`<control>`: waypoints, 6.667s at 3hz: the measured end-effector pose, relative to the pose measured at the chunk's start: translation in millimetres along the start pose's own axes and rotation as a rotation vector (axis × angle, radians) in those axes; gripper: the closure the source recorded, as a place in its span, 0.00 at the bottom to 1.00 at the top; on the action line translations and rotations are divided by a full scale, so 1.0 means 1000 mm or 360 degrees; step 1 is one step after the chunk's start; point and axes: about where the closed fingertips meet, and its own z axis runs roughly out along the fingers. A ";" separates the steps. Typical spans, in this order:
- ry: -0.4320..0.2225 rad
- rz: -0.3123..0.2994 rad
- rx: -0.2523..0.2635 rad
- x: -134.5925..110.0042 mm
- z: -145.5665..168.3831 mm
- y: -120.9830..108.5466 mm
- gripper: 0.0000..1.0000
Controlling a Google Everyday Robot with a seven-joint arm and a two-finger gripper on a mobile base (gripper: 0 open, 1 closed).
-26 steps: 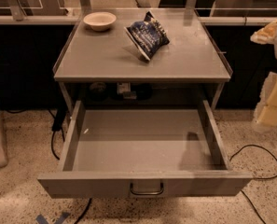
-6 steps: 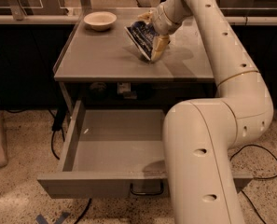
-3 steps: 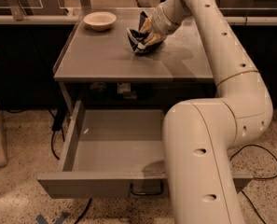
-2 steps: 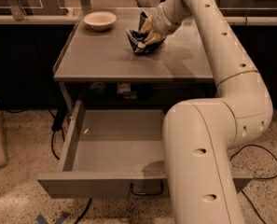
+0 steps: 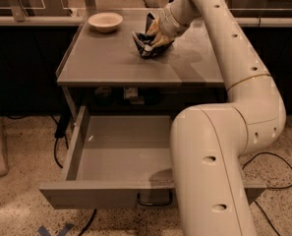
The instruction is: Place blue chip bag into top drawer
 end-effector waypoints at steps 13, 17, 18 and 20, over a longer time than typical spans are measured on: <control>0.0123 0.0008 -0.0148 -0.201 -0.171 0.157 1.00; 0.0246 0.0021 -0.0276 -0.210 -0.150 0.200 1.00; 0.0303 -0.0022 -0.0291 -0.193 -0.137 0.205 1.00; 0.0401 -0.0052 -0.0086 -0.139 -0.124 0.206 1.00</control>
Offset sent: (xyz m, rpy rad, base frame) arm -0.0417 0.0142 0.0884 -0.0558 -0.1317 0.0981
